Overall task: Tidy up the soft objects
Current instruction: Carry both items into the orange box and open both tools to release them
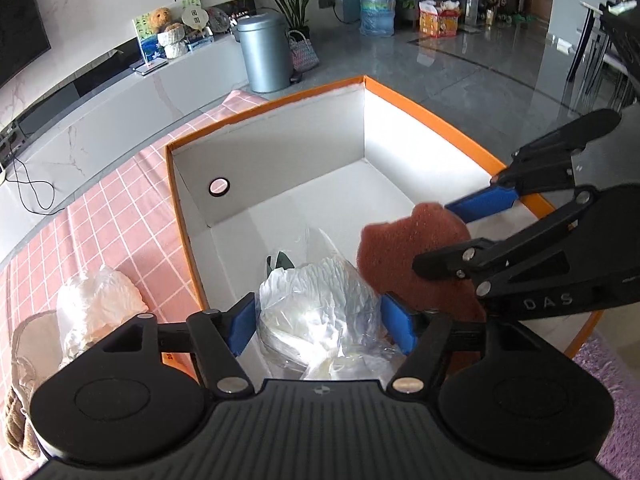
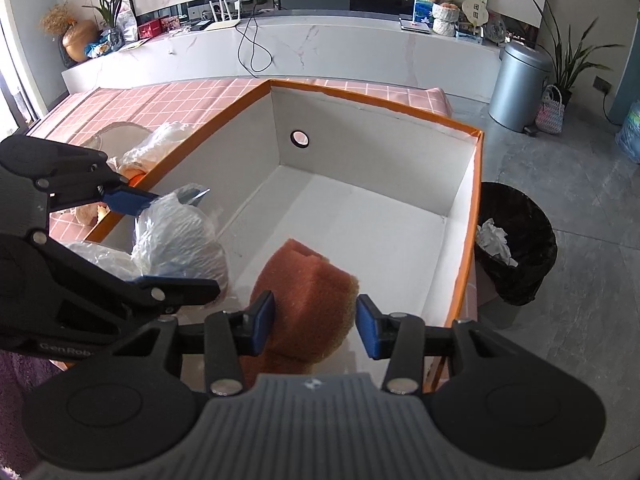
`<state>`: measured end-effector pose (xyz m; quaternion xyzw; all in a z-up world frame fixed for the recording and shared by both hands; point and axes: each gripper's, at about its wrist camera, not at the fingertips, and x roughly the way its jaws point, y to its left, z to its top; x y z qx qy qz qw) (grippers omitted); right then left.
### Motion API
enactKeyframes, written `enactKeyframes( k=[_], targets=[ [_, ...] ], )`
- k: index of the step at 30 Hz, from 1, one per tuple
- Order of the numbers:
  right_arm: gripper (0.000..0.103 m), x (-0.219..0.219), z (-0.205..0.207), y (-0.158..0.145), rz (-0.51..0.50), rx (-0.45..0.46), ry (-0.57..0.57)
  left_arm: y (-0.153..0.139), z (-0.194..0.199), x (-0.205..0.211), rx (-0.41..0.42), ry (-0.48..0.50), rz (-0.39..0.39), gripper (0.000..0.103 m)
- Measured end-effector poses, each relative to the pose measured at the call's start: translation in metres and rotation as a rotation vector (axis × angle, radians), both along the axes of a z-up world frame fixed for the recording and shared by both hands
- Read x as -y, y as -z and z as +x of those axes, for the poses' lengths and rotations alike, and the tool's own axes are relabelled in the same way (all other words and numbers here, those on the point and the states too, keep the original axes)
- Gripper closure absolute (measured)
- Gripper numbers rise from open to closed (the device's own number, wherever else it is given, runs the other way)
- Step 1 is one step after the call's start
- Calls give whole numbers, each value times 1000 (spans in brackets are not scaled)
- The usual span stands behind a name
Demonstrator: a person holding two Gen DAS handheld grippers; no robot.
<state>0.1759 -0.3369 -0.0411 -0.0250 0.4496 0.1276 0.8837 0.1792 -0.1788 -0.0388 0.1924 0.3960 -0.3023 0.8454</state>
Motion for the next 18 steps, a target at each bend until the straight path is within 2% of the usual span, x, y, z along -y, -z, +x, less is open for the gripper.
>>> enactKeyframes(
  k=[4, 9, 18],
  targets=[
    [58, 0, 2, 2, -6, -3, 1, -9, 2, -8, 25, -26, -50, 16],
    [57, -10, 2, 6, -85, -2, -5, -25, 3, -23, 34, -78, -151, 15],
    [58, -17, 5, 10, -165, -15, 14, -42, 0, -39, 80, -153, -213, 15]
  ],
)
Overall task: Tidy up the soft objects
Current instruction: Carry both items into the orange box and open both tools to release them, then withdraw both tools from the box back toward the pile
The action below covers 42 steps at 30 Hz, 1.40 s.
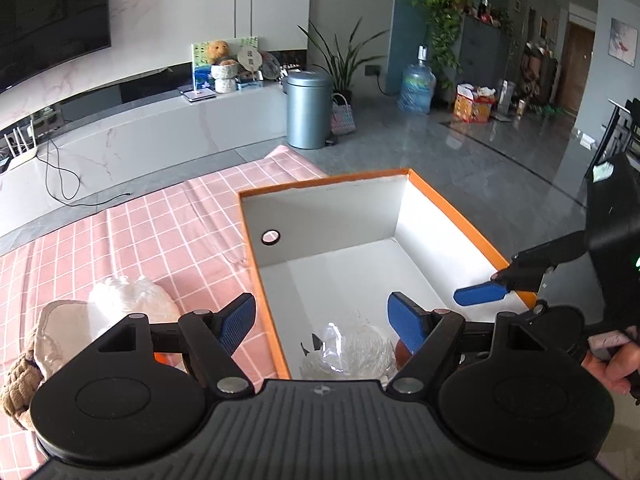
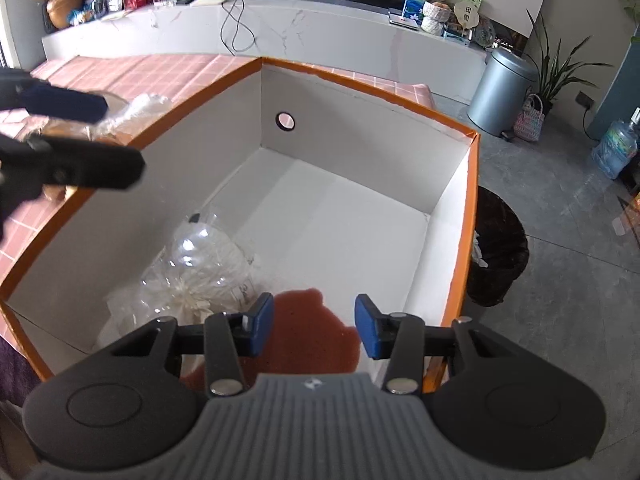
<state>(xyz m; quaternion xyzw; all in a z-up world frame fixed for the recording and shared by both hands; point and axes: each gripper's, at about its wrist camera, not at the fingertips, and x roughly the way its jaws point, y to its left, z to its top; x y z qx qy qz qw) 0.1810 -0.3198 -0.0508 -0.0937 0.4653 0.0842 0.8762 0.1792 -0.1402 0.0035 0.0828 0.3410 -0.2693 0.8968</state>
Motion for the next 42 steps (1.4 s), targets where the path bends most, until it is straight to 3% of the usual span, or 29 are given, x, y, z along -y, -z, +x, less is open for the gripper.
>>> enactKeyframes(
  k=[3, 9, 14, 21, 25, 29, 42],
  targets=[
    [60, -13, -3, 6, -98, -2, -53, -2, -2, -3, 4, -9, -8, 15],
    [64, -34, -8, 18, -165, -43, -155, -2, -6, -11, 6, -23, -2, 15],
    [63, -38, -7, 16, -157, -46, -140, -3, -10, -17, 6, -31, 1, 15],
    [50, -34, -13, -2, -144, -33, -112, -6, -16, -24, 14, -35, -18, 15],
    [49, -30, -18, -15, -96, -18, -70, -9, -21, -29, 11, -37, -30, 15],
    [36, -36, -32, -34, -74, 54, -43, -10, -31, -39, 27, -55, -44, 15],
    [28, -97, -78, -74, 48, 337, 15, -9, -78, -90, 191, -183, -72, 15]
  ],
)
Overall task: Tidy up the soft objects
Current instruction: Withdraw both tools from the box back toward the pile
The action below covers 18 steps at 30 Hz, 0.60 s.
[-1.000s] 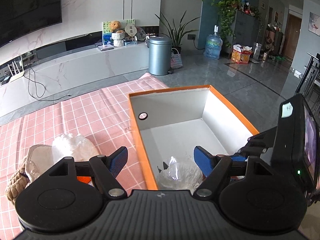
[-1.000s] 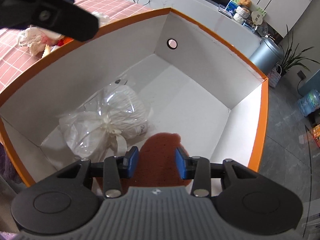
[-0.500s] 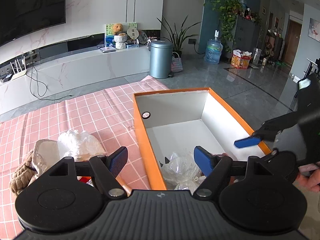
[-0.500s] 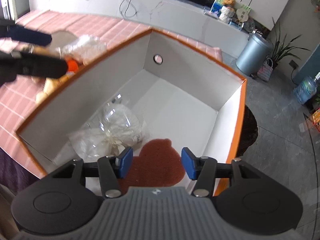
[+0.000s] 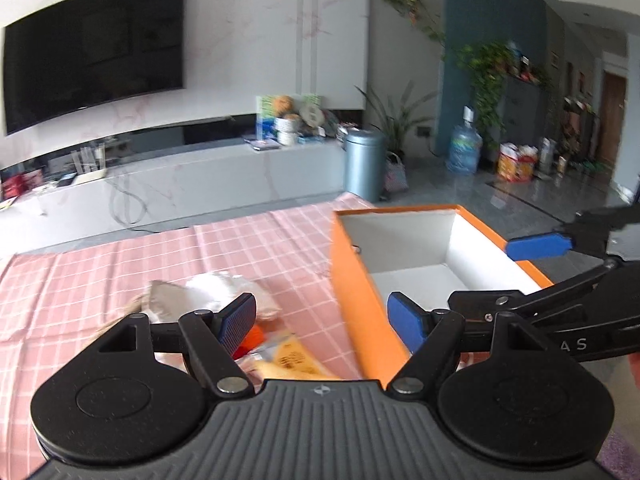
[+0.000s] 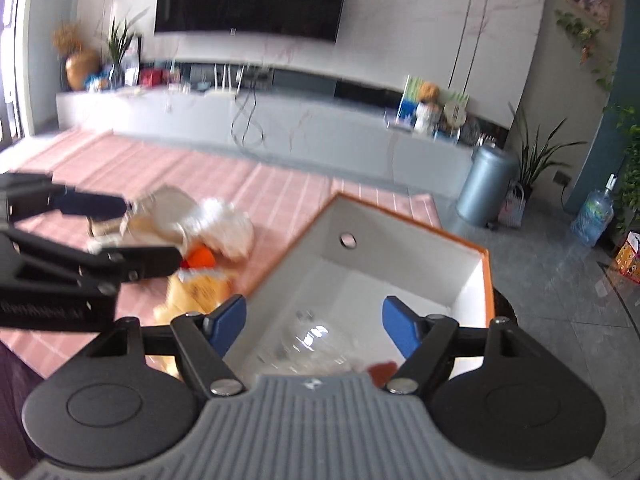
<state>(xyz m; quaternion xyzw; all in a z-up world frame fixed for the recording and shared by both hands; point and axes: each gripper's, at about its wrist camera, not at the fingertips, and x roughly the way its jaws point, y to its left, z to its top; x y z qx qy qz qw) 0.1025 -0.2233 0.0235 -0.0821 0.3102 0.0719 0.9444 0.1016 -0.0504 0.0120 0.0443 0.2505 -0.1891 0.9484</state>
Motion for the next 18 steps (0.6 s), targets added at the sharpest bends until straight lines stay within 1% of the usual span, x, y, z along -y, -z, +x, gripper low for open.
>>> enactKeyframes(
  k=[4, 6, 11, 14, 16, 18],
  targets=[
    [28, -18, -12, 2, 66, 41, 18, 2, -9, -25, 0, -60, -44, 15],
    [28, -28, -19, 4, 84, 61, 23, 6, -14, -37, -10, -91, -64, 16],
    [28, -55, -42, 14, 111, 101, -4, 22, -19, -67, -82, -141, -117, 20],
    [29, -73, -51, 22, 81, 107, -58, 32, -19, -79, -126, -148, -116, 24],
    [33, -85, -49, 29, 43, 84, -114, 35, -18, -80, -150, -137, -101, 28],
    [41, -92, -44, 32, 30, 51, -164, 39, -17, -83, -169, -119, -99, 37]
  ],
)
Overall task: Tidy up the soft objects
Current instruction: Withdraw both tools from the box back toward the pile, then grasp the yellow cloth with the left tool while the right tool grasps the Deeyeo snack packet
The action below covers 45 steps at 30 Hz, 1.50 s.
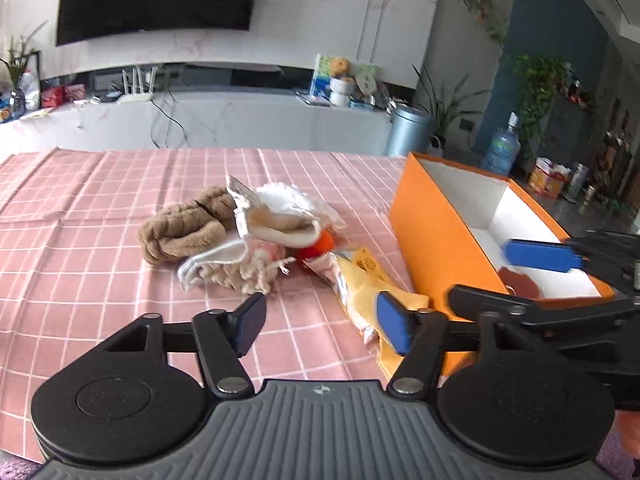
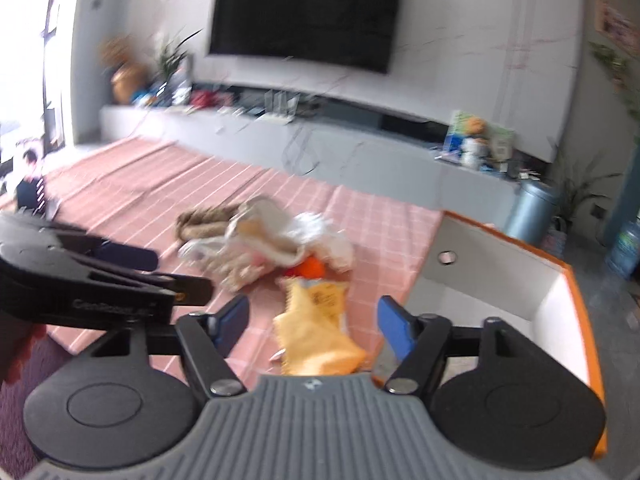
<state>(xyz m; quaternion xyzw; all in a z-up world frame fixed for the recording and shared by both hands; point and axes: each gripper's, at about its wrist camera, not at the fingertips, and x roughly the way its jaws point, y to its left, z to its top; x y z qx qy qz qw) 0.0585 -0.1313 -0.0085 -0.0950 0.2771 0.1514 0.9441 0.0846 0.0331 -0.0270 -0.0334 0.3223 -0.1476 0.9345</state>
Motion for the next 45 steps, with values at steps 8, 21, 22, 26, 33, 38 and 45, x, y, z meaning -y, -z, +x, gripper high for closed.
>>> enactKeyframes(
  k=[8, 21, 22, 26, 33, 38, 45],
  targets=[
    [55, 8, 53, -6, -70, -145, -88, 3, 18, 9, -51, 83, -14, 40],
    [70, 28, 119, -5, -115, -278, -191, 34, 58, 55, -72, 215, 64, 21],
    [69, 29, 122, -3, -116, -285, -199, 38, 61, 59, -76, 224, 77, 20],
    [69, 28, 134, 4, -121, -306, -227, 51, 72, 70, -99, 243, 108, 20],
    [69, 24, 152, 13, -116, -332, -255, 63, 76, 83, -102, 248, 149, 40],
    [69, 23, 157, 19, -109, -343, -264, 64, 67, 86, -80, 195, 200, 72],
    [69, 21, 158, 25, -116, -349, -258, 48, 61, 69, -74, 152, 143, 102]
  ],
)
